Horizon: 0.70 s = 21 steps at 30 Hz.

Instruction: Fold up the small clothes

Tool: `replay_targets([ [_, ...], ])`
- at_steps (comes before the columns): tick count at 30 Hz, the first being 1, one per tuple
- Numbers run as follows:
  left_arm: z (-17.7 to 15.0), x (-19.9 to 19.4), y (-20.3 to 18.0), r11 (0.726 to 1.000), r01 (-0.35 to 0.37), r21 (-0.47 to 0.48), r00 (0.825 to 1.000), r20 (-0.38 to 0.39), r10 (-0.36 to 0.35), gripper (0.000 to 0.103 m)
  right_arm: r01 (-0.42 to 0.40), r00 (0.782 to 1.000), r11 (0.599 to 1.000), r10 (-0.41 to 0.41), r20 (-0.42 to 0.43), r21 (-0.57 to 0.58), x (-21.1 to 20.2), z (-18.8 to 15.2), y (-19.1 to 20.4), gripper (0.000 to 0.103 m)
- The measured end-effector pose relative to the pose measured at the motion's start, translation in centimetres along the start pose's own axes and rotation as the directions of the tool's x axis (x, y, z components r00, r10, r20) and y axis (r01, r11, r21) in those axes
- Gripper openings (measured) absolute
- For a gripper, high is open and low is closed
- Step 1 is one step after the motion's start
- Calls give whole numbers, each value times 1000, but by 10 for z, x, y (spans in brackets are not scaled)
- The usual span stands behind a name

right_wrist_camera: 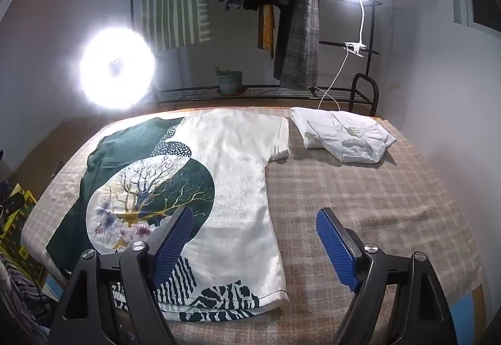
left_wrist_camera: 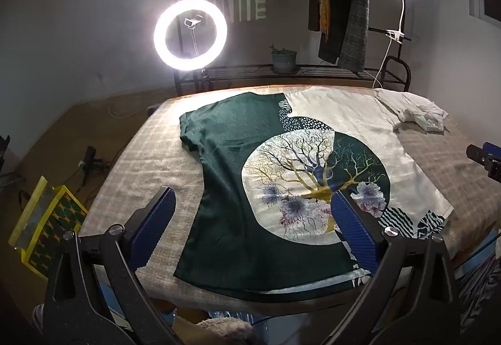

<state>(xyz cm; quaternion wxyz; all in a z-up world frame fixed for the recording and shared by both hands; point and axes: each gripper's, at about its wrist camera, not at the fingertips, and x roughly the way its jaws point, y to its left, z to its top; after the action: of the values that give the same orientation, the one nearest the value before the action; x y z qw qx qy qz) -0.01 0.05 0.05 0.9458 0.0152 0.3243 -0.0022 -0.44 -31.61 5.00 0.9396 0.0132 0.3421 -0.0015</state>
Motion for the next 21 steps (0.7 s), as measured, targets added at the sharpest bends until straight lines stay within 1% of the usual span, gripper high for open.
replay_targets([
  [3,0,0,3,1000,-1,11,1000,14,1,101,-1,1000,1000,1,-3,-4,-5,-2,3,83],
  [4,0,-3,-1,999,-26,32,999,40,25,101,-1,1000,1000,1,-2,-5,-9,-3,6,83],
  [5,0,-3,-1,999,-26,30,999,39,25,101,1,1000,1000,-1,-21,5,-2,-2,1,83],
  [17,6,-5,2,1000,-19,21,999,40,18,101,4,1000,1000,-4,-8,10,-5,2,-1,83],
  [21,6,-12,1,999,-24,22,999,49,23,101,3,1000,1000,-3,-6,13,-5,2,-1,83],
])
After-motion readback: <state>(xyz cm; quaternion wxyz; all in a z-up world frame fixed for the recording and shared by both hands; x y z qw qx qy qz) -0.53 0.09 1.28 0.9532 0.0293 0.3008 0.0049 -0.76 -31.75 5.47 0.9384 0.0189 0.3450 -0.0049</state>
